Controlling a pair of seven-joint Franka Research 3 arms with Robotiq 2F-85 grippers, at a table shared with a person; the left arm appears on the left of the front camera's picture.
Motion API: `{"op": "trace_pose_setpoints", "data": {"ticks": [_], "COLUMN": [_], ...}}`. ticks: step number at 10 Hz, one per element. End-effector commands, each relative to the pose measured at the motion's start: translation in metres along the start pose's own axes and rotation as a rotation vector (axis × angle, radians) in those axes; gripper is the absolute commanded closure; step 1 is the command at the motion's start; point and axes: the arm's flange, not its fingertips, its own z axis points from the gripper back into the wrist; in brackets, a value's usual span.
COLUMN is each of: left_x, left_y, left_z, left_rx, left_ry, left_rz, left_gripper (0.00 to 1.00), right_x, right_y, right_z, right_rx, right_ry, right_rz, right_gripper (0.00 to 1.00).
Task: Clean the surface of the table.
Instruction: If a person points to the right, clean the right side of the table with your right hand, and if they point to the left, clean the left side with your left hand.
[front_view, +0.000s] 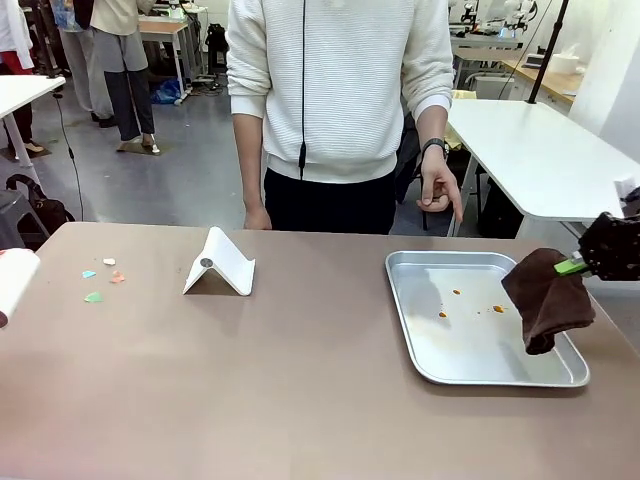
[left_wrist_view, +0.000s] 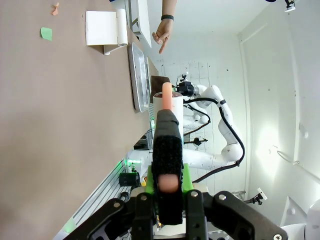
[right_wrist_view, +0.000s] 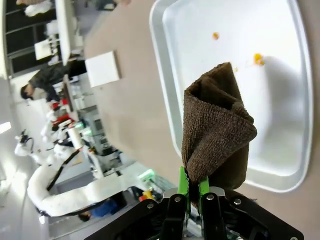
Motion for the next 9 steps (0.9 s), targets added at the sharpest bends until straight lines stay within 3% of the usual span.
{"op": "trace_pose_setpoints", "data": {"ticks": [1, 2, 4, 5, 9], "left_x": [-0.002, -0.002, -0.002, -0.002, -0.002], "left_y": [-0.005, -0.005, -0.005, -0.005, -0.005], "left_z": [0.000, 0.000, 0.000, 0.000, 0.000], "left_rx": [0.003, 0.003, 0.003, 0.003, 0.003], "left_ry": [0.006, 0.006, 0.006, 0.006, 0.006], "left_rz": [-0.005, -0.005, -0.005, -0.005, -0.005], "left_gripper": [1.00, 1.00, 1.00, 1.00, 1.00], "right_x": [0.029, 0.038, 0.057, 0.064, 0.087], "right_y": [-0.003, -0.001, -0.003, -0.005, -0.016], "right_z": [-0.001, -0.007, -0.023, -0.034, -0.083], "right_rx": [-0.118, -0.205, -0.280, -0.290, -0.203], "right_ry": [-0.055, -0.099, -0.099, -0.056, -0.055], "right_rz": [-0.025, -0.008, 0.037, 0.065, 0.059], "right_gripper": [0.92, 0.92, 0.92, 0.92, 0.92]}}
